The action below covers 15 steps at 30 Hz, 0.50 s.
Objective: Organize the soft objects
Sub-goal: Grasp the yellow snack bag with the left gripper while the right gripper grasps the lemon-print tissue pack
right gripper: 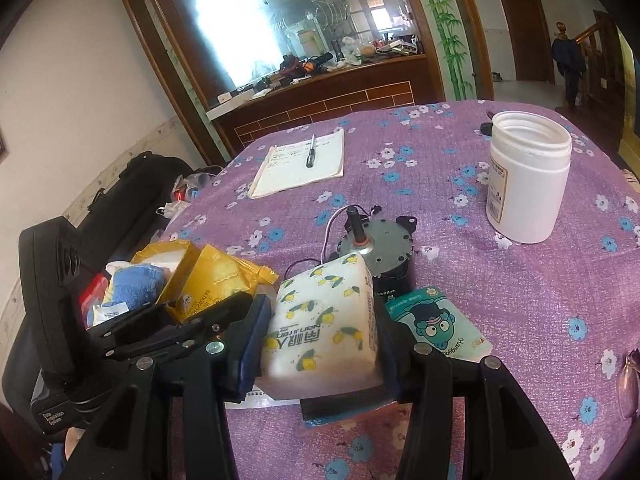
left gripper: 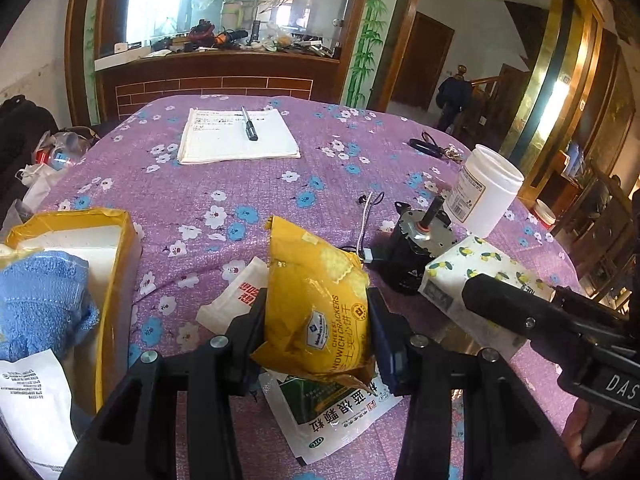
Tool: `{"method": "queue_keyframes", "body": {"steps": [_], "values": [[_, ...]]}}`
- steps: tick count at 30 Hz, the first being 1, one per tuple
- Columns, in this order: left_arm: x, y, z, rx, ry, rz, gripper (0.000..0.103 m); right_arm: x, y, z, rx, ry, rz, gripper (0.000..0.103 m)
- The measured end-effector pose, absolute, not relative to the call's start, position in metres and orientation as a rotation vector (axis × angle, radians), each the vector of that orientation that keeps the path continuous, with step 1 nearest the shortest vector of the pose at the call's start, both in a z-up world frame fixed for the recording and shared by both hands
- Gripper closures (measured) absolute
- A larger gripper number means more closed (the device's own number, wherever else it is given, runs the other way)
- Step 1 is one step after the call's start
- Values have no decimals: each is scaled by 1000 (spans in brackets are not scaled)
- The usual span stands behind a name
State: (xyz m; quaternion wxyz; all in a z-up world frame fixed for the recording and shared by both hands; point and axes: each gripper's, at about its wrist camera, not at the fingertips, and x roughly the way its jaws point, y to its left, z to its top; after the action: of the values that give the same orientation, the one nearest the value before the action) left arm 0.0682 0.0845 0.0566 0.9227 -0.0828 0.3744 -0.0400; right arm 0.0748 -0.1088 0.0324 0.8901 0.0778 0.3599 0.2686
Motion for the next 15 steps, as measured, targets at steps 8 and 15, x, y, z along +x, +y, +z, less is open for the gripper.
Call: {"method": "queue_keyframes", "body": {"steps": [8,15], "values": [[68,81,56,-165,773,-91,58,77,-109,31,165,749,552,50],[64,81,60,-166,753,-94,58,76,-111,31,170,745,553,50]]}}
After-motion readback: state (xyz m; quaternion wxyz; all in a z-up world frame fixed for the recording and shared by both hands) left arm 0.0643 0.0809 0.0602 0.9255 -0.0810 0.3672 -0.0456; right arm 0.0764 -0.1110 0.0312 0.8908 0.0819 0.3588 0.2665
